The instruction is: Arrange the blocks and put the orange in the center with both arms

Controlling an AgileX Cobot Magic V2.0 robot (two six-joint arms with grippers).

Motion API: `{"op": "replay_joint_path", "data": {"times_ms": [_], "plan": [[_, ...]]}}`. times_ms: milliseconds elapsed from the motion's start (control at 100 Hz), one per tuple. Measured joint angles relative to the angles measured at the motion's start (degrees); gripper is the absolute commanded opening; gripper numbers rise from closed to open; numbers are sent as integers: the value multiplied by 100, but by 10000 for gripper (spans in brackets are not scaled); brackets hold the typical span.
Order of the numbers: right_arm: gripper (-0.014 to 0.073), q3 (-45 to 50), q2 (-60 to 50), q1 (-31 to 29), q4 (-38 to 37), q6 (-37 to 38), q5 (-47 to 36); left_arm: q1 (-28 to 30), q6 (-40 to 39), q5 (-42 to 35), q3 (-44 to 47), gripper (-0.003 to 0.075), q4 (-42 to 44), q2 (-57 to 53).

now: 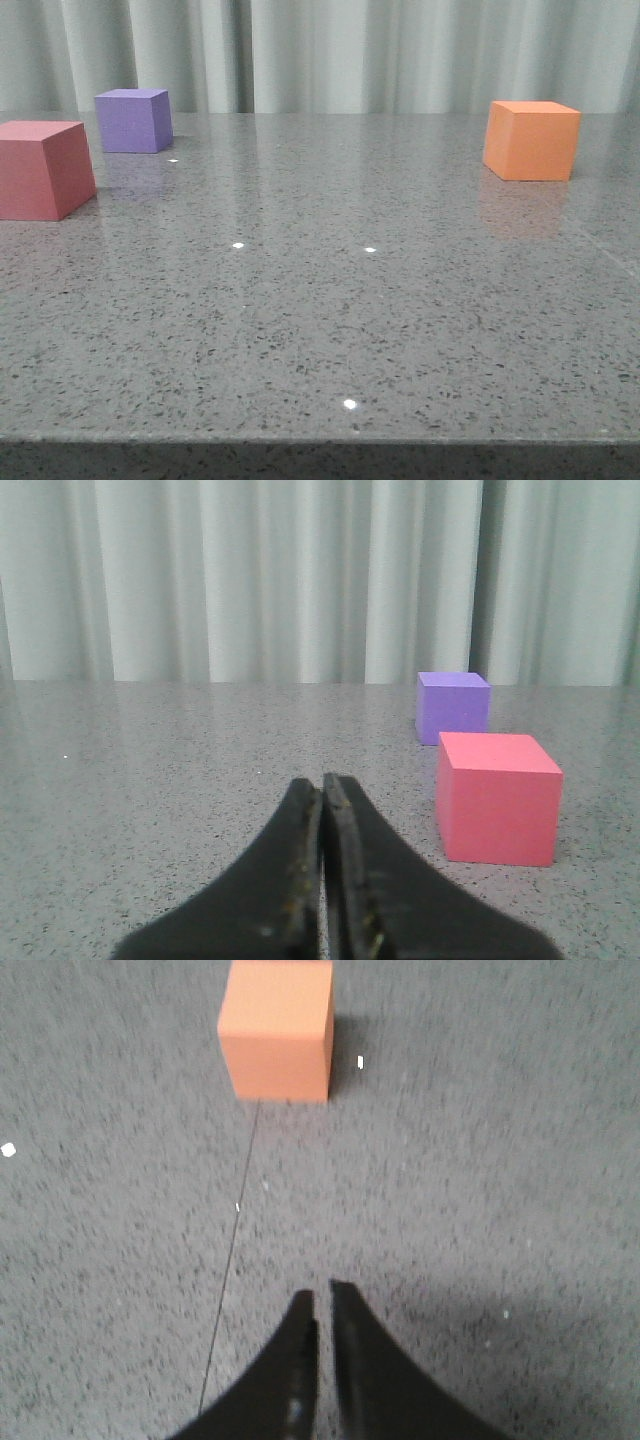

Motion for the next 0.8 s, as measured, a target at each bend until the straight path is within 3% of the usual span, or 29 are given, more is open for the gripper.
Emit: {"op": "replay_joint_path", "data": {"times_ms": [110,230,470,800], "plan": [[447,0,143,0,0,0,169,0,0,0,0,-20,0,0],[577,0,194,0,0,0,194,0,0,0,0,-20,0,0],[584,-254,484,0,48,0,181,0,0,0,0,-20,0,0],[584,-1819,2175,115,261,0,214,0,0,0,0,-20,0,0]]}}
